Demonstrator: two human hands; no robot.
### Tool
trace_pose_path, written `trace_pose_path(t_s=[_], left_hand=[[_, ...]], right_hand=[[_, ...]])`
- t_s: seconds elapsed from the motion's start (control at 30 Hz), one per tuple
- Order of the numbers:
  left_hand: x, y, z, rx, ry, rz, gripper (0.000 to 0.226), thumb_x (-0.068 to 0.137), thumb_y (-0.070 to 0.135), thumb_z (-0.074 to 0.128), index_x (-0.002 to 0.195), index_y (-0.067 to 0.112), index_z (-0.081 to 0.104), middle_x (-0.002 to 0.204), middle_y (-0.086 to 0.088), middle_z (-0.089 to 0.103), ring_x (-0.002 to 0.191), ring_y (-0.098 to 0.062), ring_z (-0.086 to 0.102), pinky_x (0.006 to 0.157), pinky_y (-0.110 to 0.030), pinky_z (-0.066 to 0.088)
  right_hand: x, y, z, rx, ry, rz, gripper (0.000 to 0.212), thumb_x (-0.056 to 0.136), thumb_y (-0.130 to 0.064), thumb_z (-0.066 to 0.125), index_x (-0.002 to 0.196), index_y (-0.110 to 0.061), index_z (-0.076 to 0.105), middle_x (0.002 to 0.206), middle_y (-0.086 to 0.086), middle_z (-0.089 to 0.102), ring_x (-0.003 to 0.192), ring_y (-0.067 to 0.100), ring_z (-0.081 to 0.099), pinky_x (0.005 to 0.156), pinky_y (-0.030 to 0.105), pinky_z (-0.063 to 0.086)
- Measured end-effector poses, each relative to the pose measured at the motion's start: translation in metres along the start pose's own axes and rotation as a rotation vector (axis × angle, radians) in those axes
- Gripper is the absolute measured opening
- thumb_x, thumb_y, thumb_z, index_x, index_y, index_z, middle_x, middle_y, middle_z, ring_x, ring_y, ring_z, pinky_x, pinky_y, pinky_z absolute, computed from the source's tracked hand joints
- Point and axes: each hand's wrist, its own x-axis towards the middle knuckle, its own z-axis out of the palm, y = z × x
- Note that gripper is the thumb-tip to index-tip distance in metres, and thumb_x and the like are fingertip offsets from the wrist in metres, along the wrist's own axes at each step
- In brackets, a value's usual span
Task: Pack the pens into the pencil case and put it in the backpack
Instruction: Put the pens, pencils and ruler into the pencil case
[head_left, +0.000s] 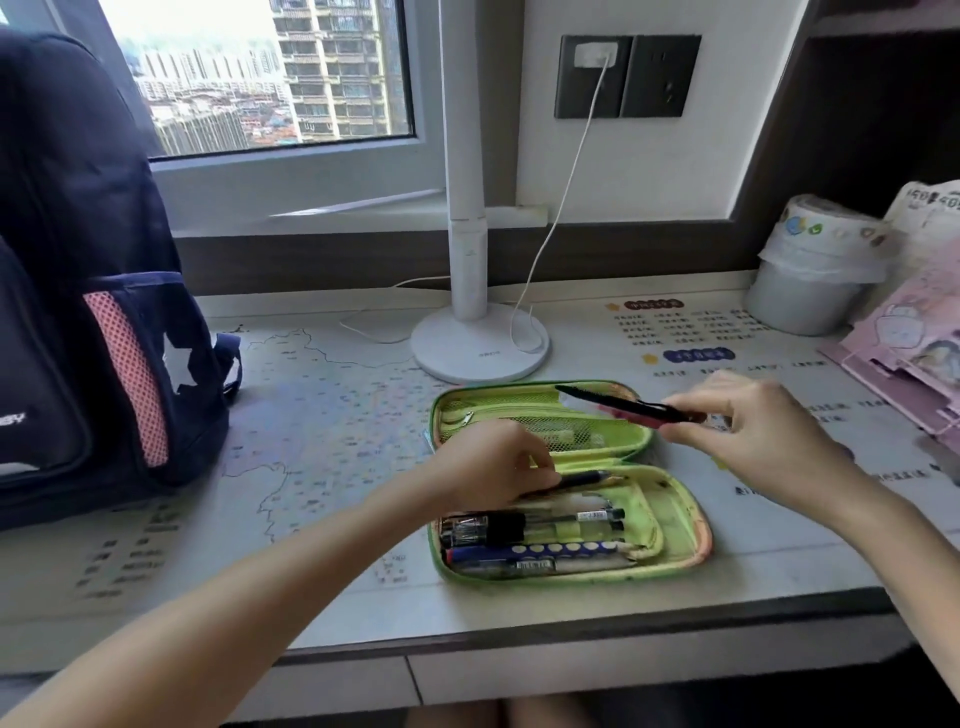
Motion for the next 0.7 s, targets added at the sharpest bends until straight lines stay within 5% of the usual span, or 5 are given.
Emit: trace_pose_path(t_s=[0.2, 0.3, 0.43, 0.57, 0.7], left_hand=[[-0.032, -0.031, -0.008, -0.621, 0.108, -0.277, 0.024, 0.095, 0.028, 0.046, 0.101, 0.018, 0.067, 0.091, 0.012, 0.066, 0.085, -0.003, 0.063, 0.078, -0.018, 0.05], [-0.049, -0.043, 0.001, -0.81, 0.225, -0.336, 0.027, 0.096, 0.027, 0.045, 0.095, 0.016, 0.07, 0.092, 0.002, 0.07, 0.084, -0.006, 0.063, 0.081, -0.021, 0.048], [-0.063, -0.05, 0.01, -0.88, 0.276, -0.36, 0.028, 0.095, 0.026, 0.048, 0.092, 0.011, 0.072, 0.095, -0.007, 0.072, 0.089, -0.016, 0.064, 0.086, -0.035, 0.048], [-0.066, -0.048, 0.013, -0.9, 0.248, -0.355, 0.019, 0.092, 0.019, 0.054, 0.094, 0.013, 0.072, 0.098, -0.002, 0.073, 0.092, -0.013, 0.065, 0.085, -0.03, 0.049], [-0.065, -0.047, 0.012, -0.802, 0.266, -0.323, 0.016, 0.09, 0.019, 0.057, 0.092, 0.018, 0.073, 0.096, 0.002, 0.072, 0.094, -0.009, 0.064, 0.084, -0.023, 0.048]], right_hand=[[-0.021, -0.016, 0.021, -0.174, -0.286, -0.106, 0.019, 0.08, -0.031, 0.068, 0.097, -0.025, 0.072, 0.074, -0.018, 0.056, 0.081, 0.003, 0.05, 0.073, 0.021, 0.04], [-0.023, -0.026, 0.039, -0.305, -0.336, -0.199, 0.021, 0.086, -0.038, 0.059, 0.098, -0.024, 0.07, 0.078, -0.017, 0.06, 0.087, 0.008, 0.047, 0.075, 0.023, 0.039], [-0.02, -0.033, 0.056, -0.277, -0.356, -0.23, 0.024, 0.088, -0.039, 0.055, 0.092, -0.019, 0.07, 0.084, -0.009, 0.065, 0.084, 0.007, 0.045, 0.078, 0.025, 0.042], [-0.021, -0.04, 0.064, -0.29, -0.301, -0.271, 0.025, 0.088, -0.041, 0.055, 0.088, -0.021, 0.069, 0.083, -0.01, 0.061, 0.082, 0.009, 0.044, 0.079, 0.03, 0.046], [-0.025, -0.039, 0.062, -0.366, -0.231, -0.312, 0.022, 0.085, -0.04, 0.059, 0.085, -0.021, 0.07, 0.083, -0.008, 0.06, 0.084, 0.013, 0.047, 0.064, 0.023, 0.04]])
